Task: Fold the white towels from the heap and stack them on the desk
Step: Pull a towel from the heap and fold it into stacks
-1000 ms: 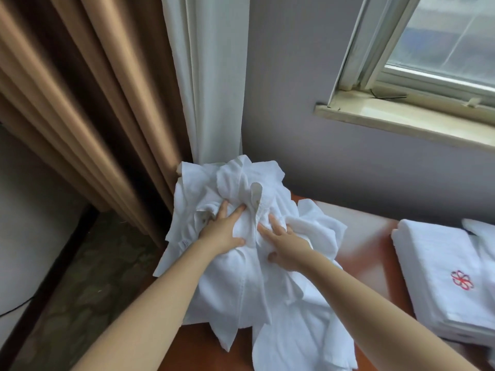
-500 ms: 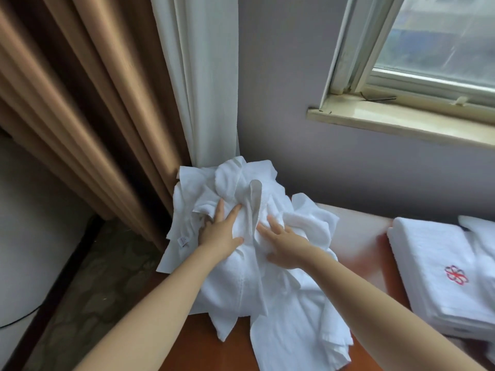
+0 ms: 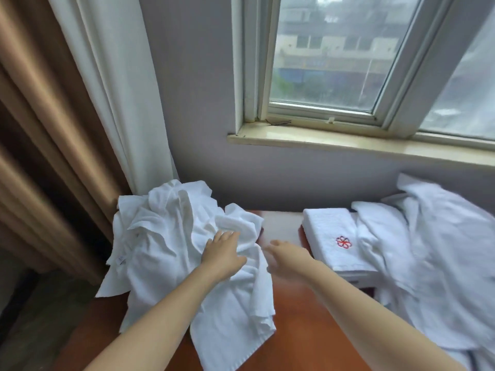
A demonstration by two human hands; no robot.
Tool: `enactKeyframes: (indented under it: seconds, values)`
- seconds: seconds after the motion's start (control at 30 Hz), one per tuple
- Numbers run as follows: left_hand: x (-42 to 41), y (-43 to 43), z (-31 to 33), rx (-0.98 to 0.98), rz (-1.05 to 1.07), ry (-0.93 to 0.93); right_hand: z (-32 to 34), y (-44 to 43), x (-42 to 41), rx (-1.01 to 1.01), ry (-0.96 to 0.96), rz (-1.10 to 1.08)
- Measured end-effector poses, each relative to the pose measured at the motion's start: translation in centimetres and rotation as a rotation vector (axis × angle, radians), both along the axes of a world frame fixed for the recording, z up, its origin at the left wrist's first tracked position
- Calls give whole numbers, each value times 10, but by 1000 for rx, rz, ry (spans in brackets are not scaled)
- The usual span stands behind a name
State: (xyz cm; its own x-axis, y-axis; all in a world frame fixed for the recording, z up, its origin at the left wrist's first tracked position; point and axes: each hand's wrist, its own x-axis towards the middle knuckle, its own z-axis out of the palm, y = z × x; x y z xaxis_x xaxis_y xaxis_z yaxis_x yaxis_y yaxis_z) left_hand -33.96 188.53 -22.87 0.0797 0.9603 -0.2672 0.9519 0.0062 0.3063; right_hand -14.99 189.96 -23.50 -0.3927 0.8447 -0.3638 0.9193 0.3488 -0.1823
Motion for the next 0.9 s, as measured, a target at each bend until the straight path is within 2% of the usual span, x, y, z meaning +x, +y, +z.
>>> enactKeyframes:
  seconds: [0.47, 0.9]
  values:
    - [249, 13, 22, 59, -345, -84, 22, -40, 259, 131, -1, -404]
    - [417, 55, 15, 21, -490, -115, 25, -32, 426, 192, 16, -661]
